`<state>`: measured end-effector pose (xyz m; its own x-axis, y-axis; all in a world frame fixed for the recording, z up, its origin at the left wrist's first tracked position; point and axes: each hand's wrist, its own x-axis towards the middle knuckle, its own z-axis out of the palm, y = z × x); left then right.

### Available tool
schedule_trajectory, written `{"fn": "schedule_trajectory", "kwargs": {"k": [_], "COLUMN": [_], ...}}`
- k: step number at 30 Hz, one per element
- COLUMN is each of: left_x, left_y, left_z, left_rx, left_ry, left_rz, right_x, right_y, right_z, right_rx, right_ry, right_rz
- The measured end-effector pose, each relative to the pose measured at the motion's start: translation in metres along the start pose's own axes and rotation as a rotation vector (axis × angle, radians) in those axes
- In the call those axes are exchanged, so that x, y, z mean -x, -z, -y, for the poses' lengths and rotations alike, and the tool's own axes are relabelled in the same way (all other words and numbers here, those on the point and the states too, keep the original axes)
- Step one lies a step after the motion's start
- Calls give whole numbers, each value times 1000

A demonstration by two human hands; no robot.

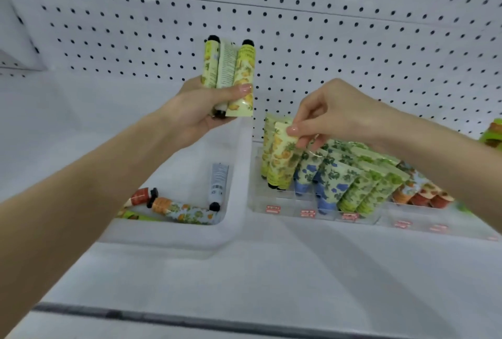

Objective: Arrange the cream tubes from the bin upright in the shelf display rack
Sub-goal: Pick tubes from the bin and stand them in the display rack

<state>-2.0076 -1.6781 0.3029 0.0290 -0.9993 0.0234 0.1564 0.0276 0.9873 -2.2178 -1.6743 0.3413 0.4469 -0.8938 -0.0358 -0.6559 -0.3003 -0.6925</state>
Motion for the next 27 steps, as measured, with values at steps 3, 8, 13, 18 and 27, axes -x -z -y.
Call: {"fn": "schedule_trajectory", "kwargs": {"k": [3, 8, 13, 18, 27], "left_x": [-2, -6, -6, -4, 1], "left_y": [-1, -2, -4, -3, -4], "left_z": [0, 3, 7, 7, 7], "left_rx": [12, 24, 31, 47, 68], "left_ry": [6, 25, 58, 71, 74], "left_rz": [-2, 0, 12, 8, -14], "right_x": [-6, -12, -15, -18, -14], "right_y": [-8, -25, -37, -47, -52], "right_z": [-2, -9, -15, -21, -25], "right_rx": [139, 241, 349, 405, 479], "right_ry": [32, -5, -25, -13, 34], "right_rz": [-104, -218, -325, -348, -378]}}
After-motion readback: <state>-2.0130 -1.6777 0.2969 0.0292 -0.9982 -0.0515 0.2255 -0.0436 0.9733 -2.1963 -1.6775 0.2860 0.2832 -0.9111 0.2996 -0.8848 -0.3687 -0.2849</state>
